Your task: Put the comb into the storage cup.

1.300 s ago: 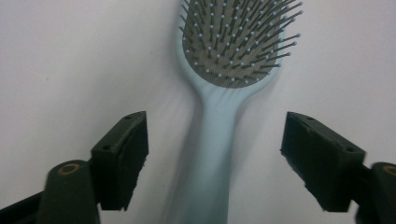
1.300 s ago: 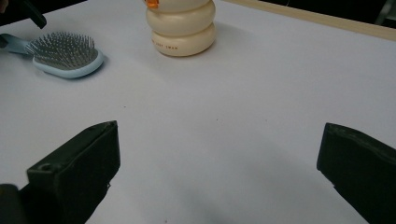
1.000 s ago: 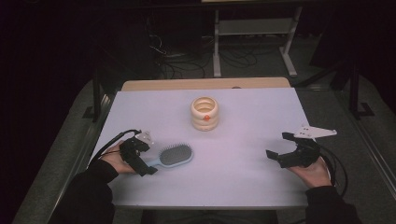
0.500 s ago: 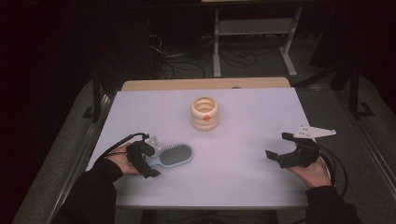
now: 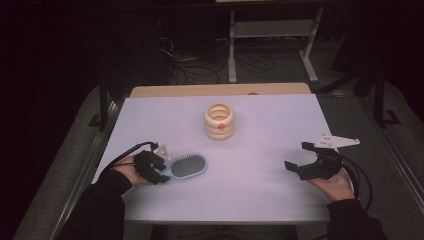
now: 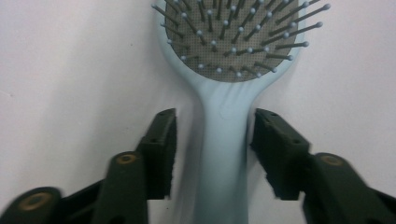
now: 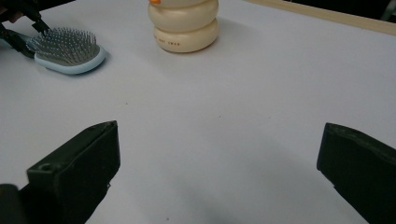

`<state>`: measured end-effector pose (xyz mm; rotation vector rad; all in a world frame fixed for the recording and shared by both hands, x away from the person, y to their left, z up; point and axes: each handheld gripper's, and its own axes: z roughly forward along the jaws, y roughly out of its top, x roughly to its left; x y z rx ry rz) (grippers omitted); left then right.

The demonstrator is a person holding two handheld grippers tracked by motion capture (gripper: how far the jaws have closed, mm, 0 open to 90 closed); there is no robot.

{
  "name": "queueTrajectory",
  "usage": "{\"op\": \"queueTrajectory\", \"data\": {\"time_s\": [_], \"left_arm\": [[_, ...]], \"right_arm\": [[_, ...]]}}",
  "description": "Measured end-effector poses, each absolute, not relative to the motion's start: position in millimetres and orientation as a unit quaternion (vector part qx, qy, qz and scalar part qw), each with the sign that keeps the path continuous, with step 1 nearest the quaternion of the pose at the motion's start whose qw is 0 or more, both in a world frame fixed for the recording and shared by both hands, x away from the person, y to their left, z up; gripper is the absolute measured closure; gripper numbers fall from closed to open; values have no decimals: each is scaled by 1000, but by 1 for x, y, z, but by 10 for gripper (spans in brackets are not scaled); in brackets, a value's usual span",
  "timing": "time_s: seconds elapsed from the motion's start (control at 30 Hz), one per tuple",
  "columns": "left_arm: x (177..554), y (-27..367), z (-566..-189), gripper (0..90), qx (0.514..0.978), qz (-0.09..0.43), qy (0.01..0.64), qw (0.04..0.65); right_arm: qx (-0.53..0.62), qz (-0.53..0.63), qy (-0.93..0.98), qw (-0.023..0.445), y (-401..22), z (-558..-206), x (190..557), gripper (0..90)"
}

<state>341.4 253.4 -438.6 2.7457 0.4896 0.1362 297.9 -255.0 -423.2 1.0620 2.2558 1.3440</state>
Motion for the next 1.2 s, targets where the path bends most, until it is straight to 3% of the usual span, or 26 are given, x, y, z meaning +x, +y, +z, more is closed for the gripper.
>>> {"op": "queueTrajectory", "data": {"time_s": [0.17,1.2], "left_arm": [[340,253,-439,686,969,40,165,178],[337,262,-425,705,962,60,172,203]], "right_arm": [[371,468,787,154,-255,-423,298,0],[371,468,787,153,-255,-423,298,0]]}}
